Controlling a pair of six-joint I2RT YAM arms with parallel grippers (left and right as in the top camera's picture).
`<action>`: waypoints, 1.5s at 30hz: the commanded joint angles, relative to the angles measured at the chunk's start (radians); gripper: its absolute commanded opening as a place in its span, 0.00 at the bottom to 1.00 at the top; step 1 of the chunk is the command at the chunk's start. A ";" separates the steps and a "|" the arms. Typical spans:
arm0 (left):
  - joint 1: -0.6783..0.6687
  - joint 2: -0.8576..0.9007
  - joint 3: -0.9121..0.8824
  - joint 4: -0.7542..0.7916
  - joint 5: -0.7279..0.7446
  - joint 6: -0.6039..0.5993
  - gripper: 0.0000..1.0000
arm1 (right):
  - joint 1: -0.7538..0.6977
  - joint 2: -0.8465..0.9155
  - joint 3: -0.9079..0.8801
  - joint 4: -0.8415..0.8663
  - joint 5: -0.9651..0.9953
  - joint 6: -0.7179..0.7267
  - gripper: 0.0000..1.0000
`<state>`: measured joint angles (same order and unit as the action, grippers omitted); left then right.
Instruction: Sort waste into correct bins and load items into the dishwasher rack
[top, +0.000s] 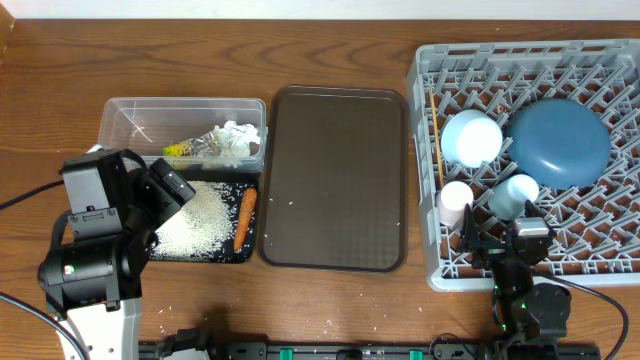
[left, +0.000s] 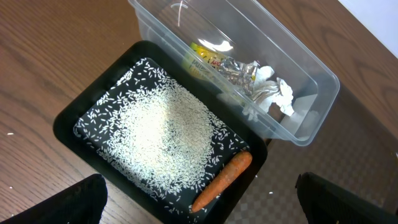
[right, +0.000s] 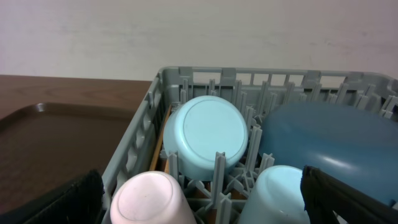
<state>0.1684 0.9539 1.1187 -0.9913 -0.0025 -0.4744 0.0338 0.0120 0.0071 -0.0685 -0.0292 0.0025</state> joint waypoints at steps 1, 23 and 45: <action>0.005 -0.001 0.005 -0.003 -0.001 -0.002 0.99 | -0.007 -0.007 -0.002 -0.004 0.003 -0.015 0.99; 0.005 -0.001 0.004 -0.003 -0.001 -0.002 1.00 | -0.007 -0.007 -0.002 -0.004 0.003 -0.015 0.99; -0.146 -0.422 -0.362 0.484 0.019 -0.126 0.99 | -0.007 -0.006 -0.002 -0.004 0.003 -0.015 0.99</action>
<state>0.0383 0.6102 0.8539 -0.5728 0.0208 -0.5838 0.0338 0.0120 0.0071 -0.0689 -0.0292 0.0025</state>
